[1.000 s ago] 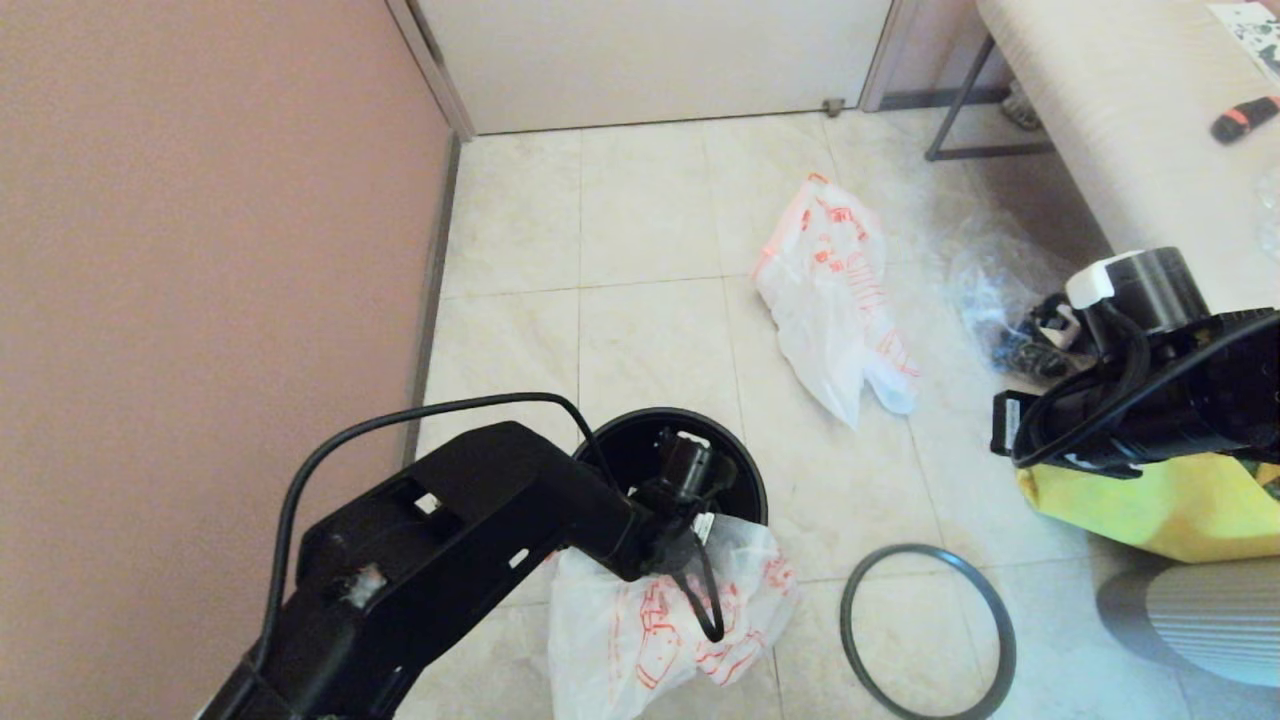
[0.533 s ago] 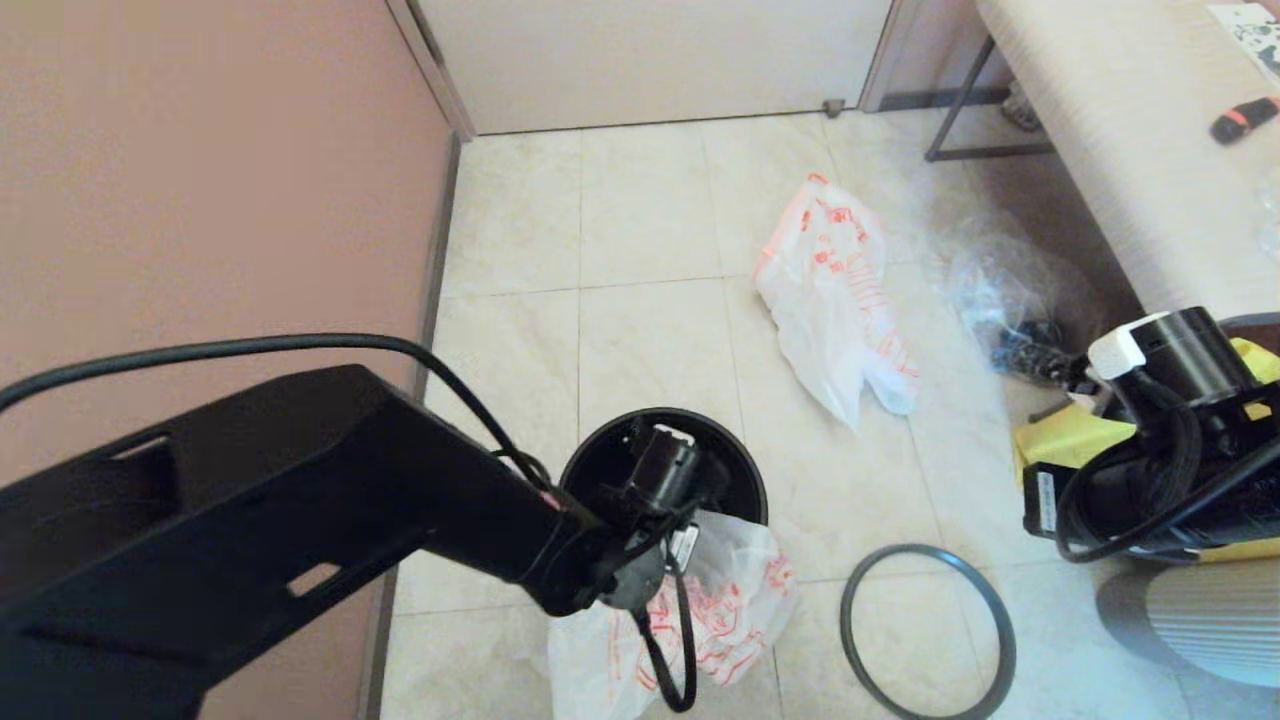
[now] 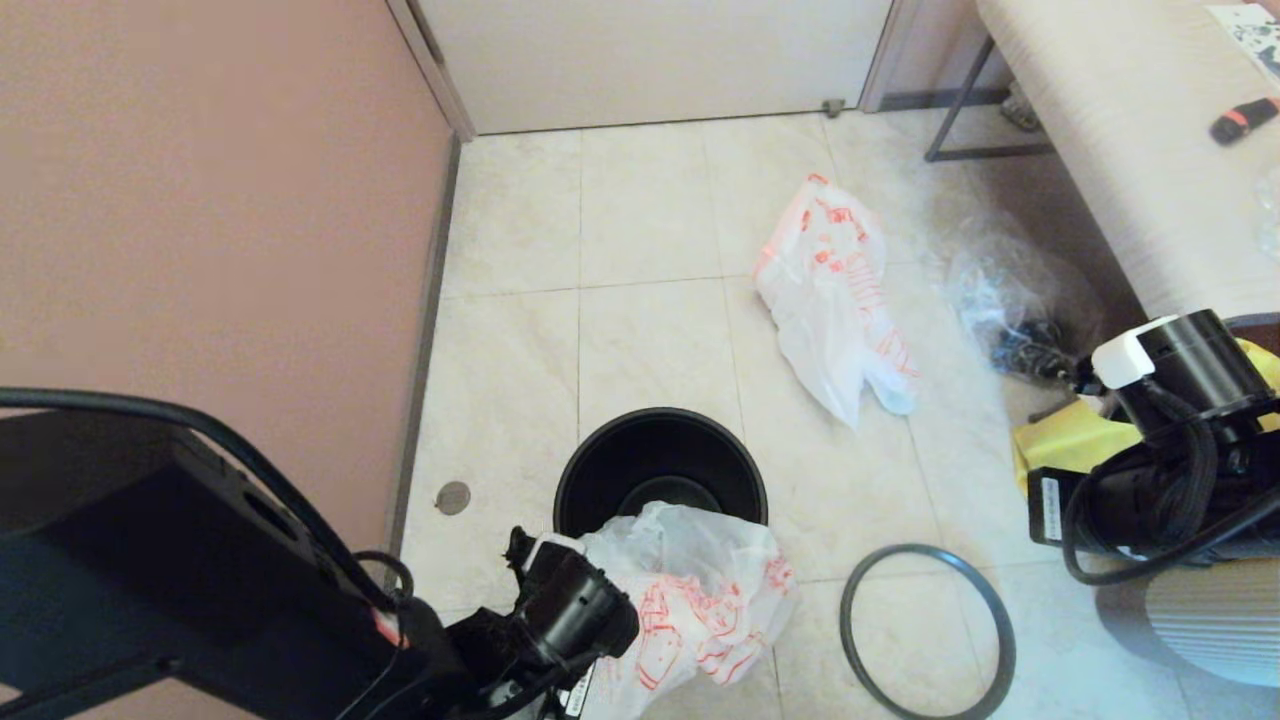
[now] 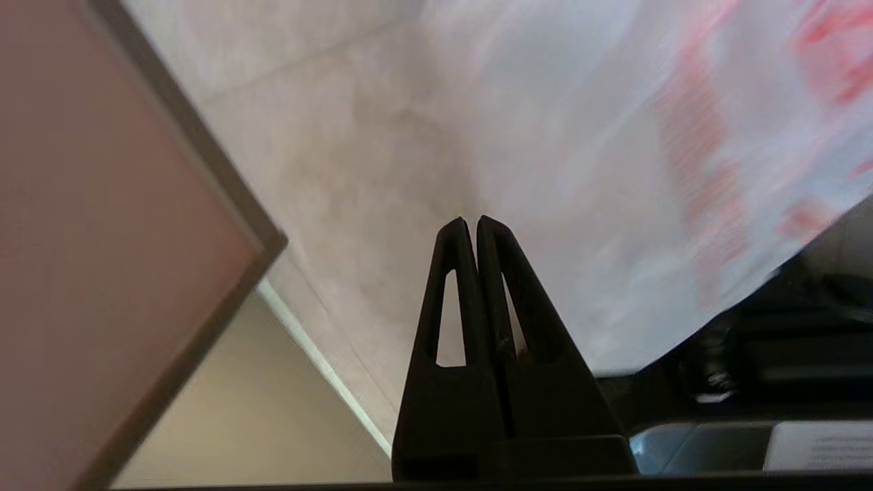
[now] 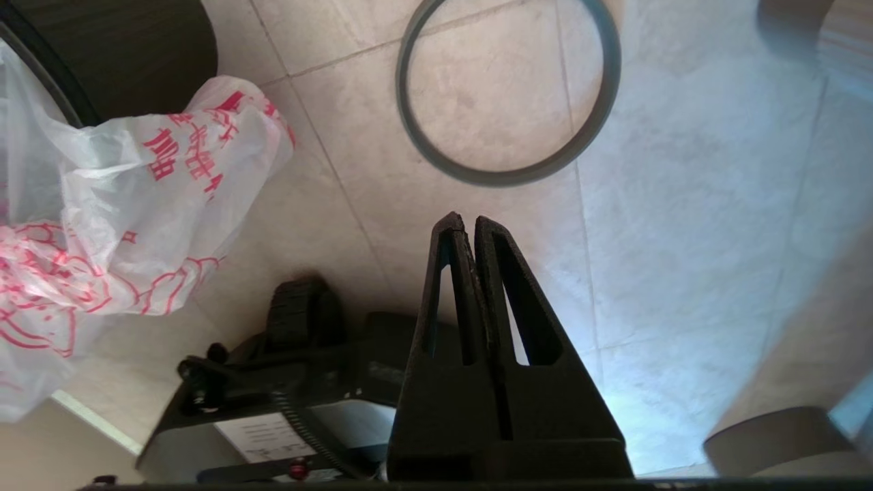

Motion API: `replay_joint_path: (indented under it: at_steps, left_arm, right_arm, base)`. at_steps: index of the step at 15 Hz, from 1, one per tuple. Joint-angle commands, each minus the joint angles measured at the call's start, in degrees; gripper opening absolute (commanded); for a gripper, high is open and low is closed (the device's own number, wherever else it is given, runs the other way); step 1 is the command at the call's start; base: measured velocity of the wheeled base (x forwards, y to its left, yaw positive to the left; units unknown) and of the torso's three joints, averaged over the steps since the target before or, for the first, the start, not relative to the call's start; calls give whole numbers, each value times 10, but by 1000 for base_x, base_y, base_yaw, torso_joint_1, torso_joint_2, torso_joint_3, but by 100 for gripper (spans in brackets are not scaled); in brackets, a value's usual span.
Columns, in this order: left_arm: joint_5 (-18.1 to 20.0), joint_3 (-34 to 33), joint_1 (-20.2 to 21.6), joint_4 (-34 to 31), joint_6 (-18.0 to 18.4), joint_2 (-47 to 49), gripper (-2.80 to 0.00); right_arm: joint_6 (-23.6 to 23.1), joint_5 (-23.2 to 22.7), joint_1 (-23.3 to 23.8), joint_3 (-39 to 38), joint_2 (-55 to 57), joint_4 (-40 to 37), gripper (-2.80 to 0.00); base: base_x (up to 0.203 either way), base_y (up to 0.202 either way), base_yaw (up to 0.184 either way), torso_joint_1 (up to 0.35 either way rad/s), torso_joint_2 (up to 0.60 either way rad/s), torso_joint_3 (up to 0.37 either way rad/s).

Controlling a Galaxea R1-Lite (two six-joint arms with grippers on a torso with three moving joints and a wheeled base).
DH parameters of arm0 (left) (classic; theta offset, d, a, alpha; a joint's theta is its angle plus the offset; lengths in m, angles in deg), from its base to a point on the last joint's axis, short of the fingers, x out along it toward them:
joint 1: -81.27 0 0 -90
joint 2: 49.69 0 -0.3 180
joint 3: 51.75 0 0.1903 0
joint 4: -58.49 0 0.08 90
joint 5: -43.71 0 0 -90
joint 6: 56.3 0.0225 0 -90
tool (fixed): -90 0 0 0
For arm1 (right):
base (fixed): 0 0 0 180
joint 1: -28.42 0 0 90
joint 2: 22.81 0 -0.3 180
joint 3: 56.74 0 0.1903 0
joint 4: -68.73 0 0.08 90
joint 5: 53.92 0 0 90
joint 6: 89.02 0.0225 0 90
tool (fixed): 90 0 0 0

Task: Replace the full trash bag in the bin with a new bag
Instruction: Put the new garbage bag on the trash can

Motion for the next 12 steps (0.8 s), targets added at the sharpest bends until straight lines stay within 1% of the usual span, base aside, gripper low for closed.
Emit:
replay_joint_path:
  at_steps: [1, 3, 6, 8, 9, 11, 12]
  left_arm:
    - [-6, -41, 2, 23, -3, -4, -280]
    - [-5, -65, 7, 57, -5, 31, -280]
    - [-5, -94, 5, 165, -3, 104, -280]
    - [-3, -117, 0, 234, -3, 145, -280]
    - [4, -131, -3, 274, -2, 162, -280]
    - [23, -152, -16, 326, -1, 177, -280]
    - [47, -161, -27, 350, -1, 178, -280]
  right_arm:
    - [5, 3, -5, -2, 0, -4, -280]
    - [5, 3, -5, -1, 1, -4, -280]
    - [5, 4, -3, -1, -2, -7, -280]
    - [5, 14, -2, 3, -3, -8, -280]
    - [5, 16, -2, 5, -2, -8, -280]
    - [5, 16, -3, 5, -1, -7, -280]
    - [5, 16, -3, 5, -1, -7, -280]
  base:
    - [0, 0, 0, 0, 0, 0]
    - [0, 0, 0, 0, 0, 0]
    - [0, 0, 0, 0, 0, 0]
    - [0, 0, 0, 0, 0, 0]
    - [0, 0, 0, 0, 0, 0]
    - [0, 0, 0, 0, 0, 0]
    - [0, 0, 0, 0, 0, 0]
